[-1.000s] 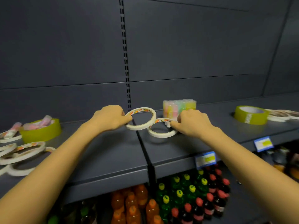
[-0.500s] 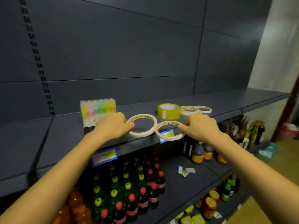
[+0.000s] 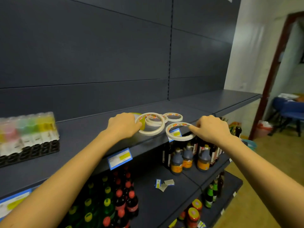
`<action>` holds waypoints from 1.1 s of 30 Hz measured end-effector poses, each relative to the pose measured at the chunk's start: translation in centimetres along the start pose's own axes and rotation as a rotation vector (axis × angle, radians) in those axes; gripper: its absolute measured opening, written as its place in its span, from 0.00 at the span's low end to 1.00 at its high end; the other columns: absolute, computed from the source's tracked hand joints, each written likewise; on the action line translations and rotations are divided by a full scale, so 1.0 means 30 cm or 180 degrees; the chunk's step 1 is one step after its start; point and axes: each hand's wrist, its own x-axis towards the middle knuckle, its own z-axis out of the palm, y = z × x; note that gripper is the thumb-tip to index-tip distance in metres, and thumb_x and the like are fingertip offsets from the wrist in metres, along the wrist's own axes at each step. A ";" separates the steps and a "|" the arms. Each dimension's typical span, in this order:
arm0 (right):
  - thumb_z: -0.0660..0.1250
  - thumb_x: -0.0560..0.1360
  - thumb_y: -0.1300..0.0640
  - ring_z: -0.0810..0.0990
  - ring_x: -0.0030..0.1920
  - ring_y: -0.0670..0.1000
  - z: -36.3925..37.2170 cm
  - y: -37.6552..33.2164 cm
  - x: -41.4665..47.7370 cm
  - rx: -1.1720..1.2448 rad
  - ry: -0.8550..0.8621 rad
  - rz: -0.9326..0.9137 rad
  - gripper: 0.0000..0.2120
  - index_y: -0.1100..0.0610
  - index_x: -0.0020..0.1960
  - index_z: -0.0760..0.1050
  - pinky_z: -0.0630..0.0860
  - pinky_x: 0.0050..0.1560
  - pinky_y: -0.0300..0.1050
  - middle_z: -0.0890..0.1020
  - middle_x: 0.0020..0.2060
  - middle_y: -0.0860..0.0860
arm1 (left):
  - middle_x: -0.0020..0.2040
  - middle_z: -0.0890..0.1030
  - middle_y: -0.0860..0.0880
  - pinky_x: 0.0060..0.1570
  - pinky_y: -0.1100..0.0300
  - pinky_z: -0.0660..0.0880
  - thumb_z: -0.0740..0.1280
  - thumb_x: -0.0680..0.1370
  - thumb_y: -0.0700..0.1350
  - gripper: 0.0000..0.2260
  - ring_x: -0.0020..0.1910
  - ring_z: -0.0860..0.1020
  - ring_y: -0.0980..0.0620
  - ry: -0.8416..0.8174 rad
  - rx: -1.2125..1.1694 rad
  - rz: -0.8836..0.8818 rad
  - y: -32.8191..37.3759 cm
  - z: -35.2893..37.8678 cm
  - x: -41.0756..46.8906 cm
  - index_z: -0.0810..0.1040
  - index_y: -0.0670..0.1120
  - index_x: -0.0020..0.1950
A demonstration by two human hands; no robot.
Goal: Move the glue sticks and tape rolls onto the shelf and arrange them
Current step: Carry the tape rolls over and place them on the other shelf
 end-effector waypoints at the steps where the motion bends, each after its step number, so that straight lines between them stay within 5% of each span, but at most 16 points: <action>1: 0.59 0.76 0.39 0.72 0.30 0.53 0.008 0.017 0.034 0.0022 0.0002 0.0000 0.25 0.55 0.28 0.71 0.65 0.30 0.40 0.71 0.25 0.50 | 0.31 0.68 0.50 0.39 0.57 0.65 0.58 0.77 0.53 0.19 0.38 0.71 0.45 0.0010 0.0000 -0.0002 0.016 0.010 0.040 0.65 0.48 0.28; 7: 0.58 0.76 0.38 0.72 0.32 0.54 0.073 0.106 0.228 0.0157 0.0034 0.0067 0.25 0.53 0.27 0.69 0.65 0.34 0.42 0.71 0.26 0.49 | 0.30 0.69 0.50 0.43 0.55 0.70 0.58 0.79 0.52 0.17 0.38 0.72 0.47 -0.0070 -0.0033 -0.0142 0.090 0.069 0.251 0.66 0.48 0.31; 13: 0.59 0.75 0.39 0.75 0.36 0.56 0.123 0.171 0.376 0.0195 -0.0057 0.0009 0.25 0.59 0.41 0.81 0.67 0.36 0.43 0.78 0.34 0.54 | 0.37 0.72 0.48 0.43 0.56 0.68 0.58 0.79 0.50 0.14 0.43 0.74 0.45 -0.0183 0.0155 -0.0489 0.126 0.110 0.366 0.70 0.44 0.37; 23: 0.59 0.76 0.40 0.67 0.27 0.50 0.238 0.193 0.585 0.0389 -0.0274 -0.0471 0.25 0.56 0.28 0.67 0.61 0.29 0.39 0.69 0.25 0.51 | 0.50 0.79 0.46 0.46 0.55 0.67 0.60 0.79 0.49 0.10 0.50 0.76 0.45 -0.0492 0.0971 -0.0863 0.187 0.160 0.446 0.76 0.44 0.51; 33: 0.57 0.77 0.39 0.72 0.39 0.55 0.319 0.157 0.688 0.0128 -0.0750 -0.1104 0.22 0.55 0.34 0.67 0.64 0.34 0.41 0.73 0.33 0.51 | 0.54 0.79 0.43 0.43 0.54 0.71 0.58 0.79 0.54 0.17 0.52 0.78 0.41 0.0861 0.0971 -0.1392 0.227 0.149 0.330 0.67 0.44 0.63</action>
